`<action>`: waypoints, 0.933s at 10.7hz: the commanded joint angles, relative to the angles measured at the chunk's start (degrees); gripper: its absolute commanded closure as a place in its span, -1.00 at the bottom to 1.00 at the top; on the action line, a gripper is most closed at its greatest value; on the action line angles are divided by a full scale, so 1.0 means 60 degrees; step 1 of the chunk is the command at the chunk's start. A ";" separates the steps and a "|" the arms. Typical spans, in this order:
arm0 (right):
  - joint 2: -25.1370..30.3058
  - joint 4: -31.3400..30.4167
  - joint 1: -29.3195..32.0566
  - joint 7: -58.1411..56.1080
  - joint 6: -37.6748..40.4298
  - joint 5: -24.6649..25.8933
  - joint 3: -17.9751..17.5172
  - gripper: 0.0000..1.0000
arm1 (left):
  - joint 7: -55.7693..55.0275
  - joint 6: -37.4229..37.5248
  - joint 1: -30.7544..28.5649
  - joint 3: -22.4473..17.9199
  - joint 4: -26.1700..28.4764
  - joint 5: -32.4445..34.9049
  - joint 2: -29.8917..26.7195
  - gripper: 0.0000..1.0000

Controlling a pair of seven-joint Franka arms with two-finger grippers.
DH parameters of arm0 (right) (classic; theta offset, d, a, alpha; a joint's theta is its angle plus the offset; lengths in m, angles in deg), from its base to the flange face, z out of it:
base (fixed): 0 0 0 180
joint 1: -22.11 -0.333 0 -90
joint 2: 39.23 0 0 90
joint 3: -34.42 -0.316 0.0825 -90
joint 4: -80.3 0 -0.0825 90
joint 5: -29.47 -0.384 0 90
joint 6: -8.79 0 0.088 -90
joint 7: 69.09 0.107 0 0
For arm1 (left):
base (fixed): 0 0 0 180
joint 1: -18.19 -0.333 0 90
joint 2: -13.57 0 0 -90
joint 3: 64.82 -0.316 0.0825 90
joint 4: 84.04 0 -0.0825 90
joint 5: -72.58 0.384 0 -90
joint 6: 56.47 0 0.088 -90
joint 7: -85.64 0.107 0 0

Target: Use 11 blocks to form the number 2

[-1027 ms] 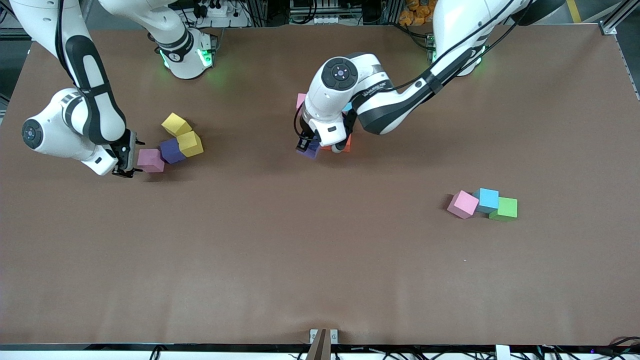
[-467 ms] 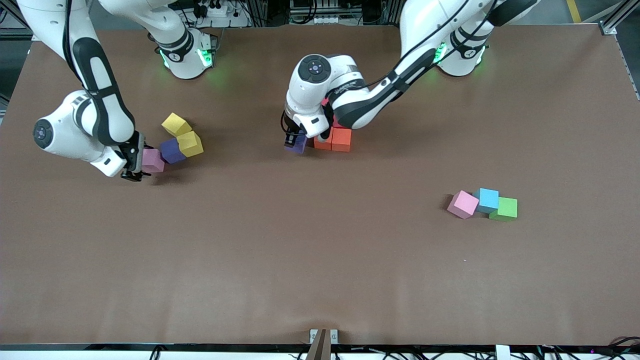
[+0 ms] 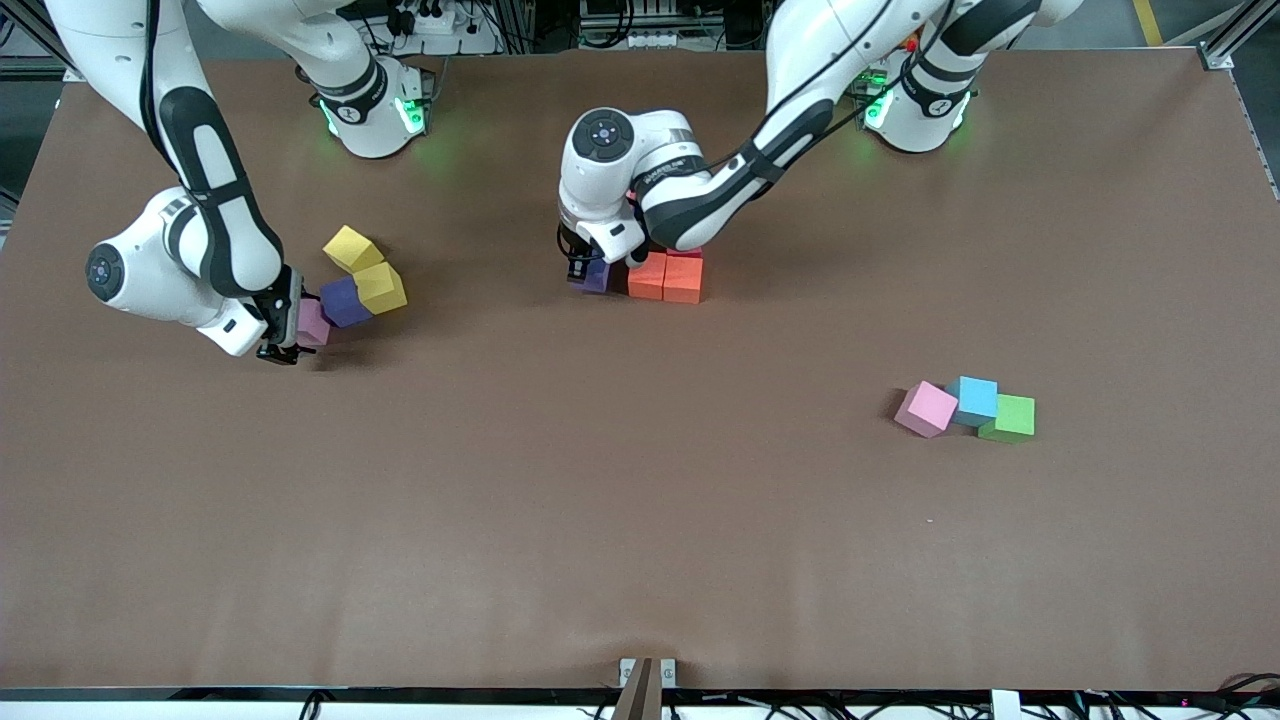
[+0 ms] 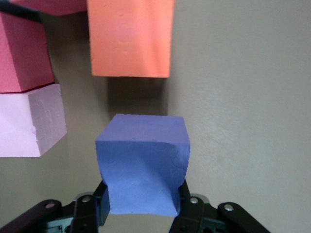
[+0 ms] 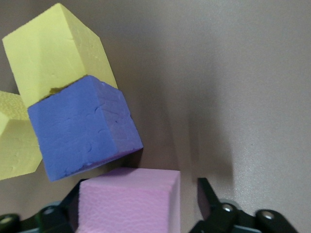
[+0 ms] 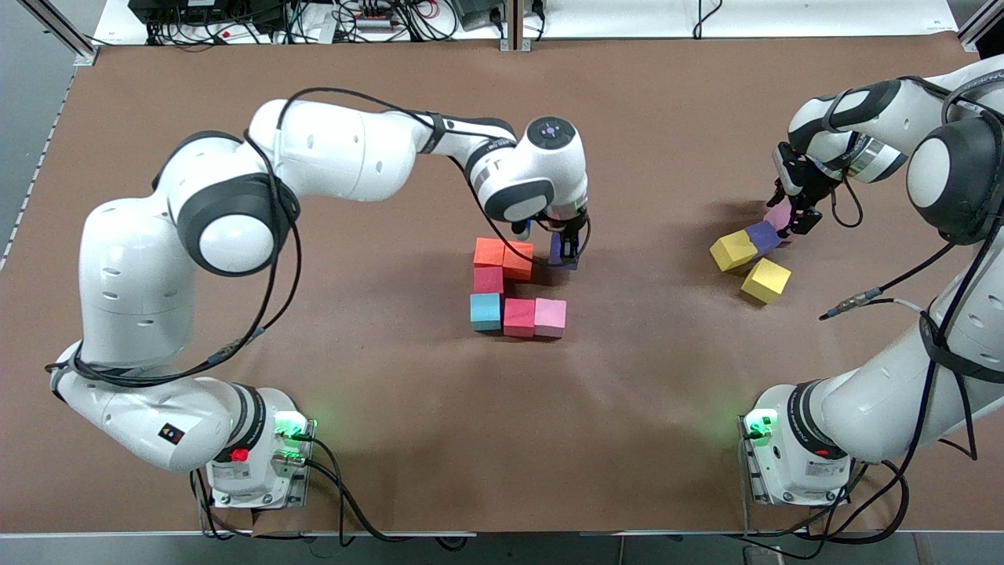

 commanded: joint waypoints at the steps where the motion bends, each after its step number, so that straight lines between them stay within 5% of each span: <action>1: 0.0072 -0.0201 0.0091 -0.0783 -0.0522 -0.0423 -0.0068 -0.11 | -0.0837 -0.0072 0.0243 -0.0309 -0.0128 -0.0034 0.0033 0.21; 4: 0.0101 -0.0084 0.0091 -0.0666 -0.0479 -0.0423 -0.0068 0.78 | -0.0941 -0.0087 0.0257 -0.0470 -0.0099 0.0010 0.0179 0.19; 10: 0.0115 0.1145 -0.0377 0.1539 0.0122 -0.0481 -0.0798 0.87 | -0.0955 -0.0160 0.0448 -0.0470 -0.0070 0.0040 0.0297 0.19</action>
